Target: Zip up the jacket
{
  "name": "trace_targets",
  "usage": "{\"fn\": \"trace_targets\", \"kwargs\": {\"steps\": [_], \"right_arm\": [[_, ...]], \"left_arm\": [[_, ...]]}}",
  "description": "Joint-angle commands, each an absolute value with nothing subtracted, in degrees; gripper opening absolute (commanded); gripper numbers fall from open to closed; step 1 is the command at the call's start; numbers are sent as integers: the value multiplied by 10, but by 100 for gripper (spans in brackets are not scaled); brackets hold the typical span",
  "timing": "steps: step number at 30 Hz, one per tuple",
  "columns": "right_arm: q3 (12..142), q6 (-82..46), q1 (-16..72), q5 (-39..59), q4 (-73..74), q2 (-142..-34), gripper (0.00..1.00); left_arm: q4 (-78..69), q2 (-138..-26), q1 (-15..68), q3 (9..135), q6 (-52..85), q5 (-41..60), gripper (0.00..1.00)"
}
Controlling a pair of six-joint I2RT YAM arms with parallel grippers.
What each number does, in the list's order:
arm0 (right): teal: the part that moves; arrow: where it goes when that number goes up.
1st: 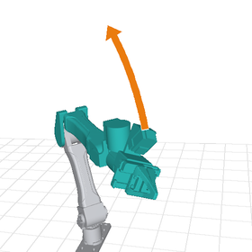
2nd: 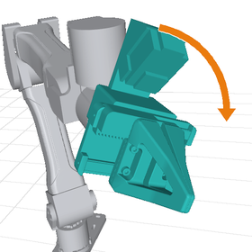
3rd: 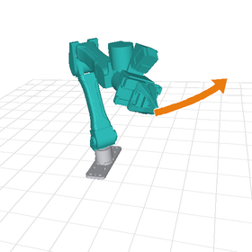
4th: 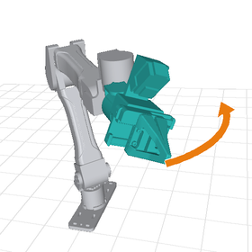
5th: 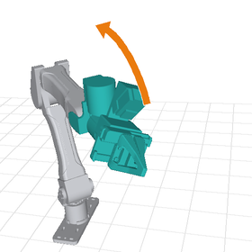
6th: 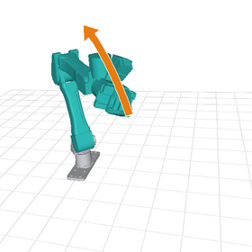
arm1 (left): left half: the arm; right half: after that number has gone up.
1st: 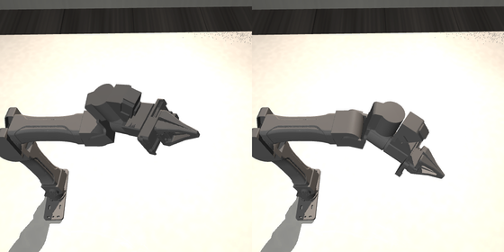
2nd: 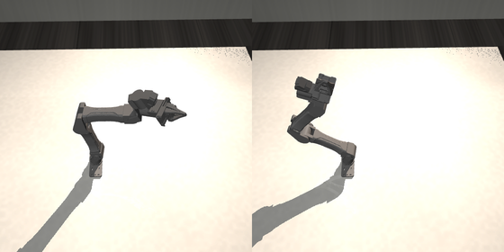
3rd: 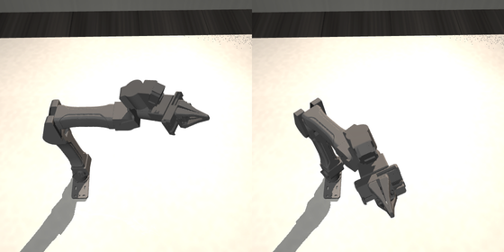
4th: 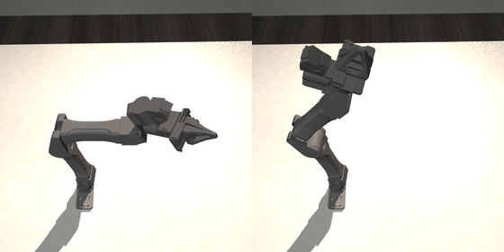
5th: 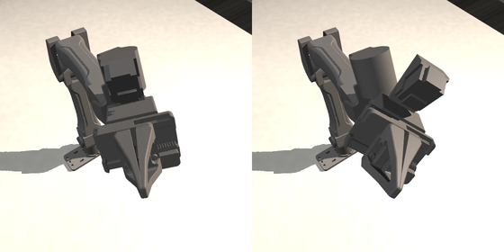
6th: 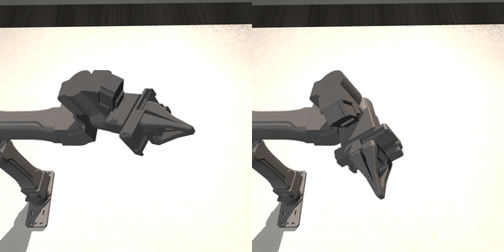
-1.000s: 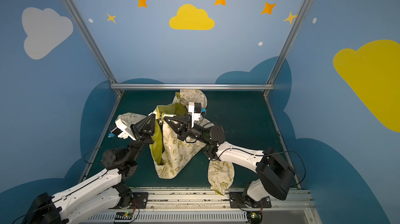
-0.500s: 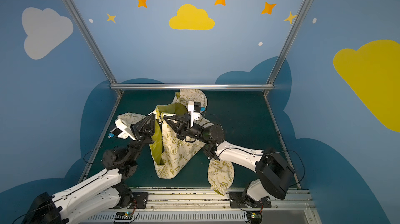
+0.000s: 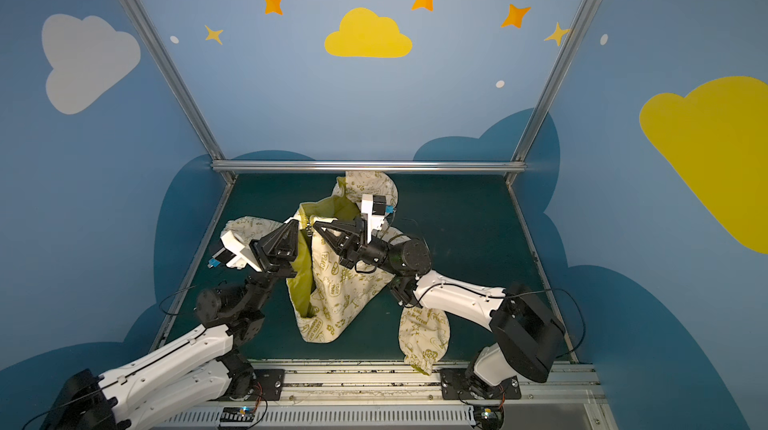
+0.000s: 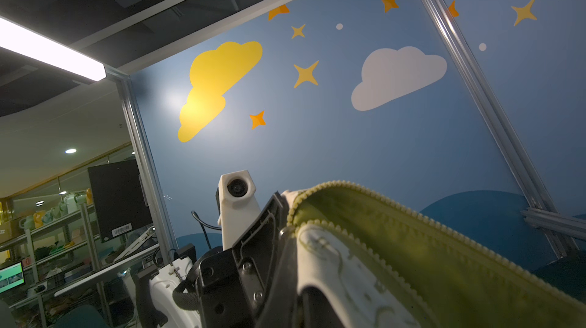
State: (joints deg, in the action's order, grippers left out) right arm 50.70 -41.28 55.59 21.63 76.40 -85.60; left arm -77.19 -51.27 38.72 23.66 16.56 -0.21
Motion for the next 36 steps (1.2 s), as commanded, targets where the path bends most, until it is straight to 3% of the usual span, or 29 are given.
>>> {"fn": "trace_targets", "kwargs": {"steps": [1, 36], "right_arm": [[530, -412, 558, 208, 798, -850, 0], [527, -395, 581, 178, 804, -813, 0]], "left_arm": [[-787, -505, 392, 254, 148, 4, 3], [-793, -493, 401, 228, 102, -36, 3]]}}
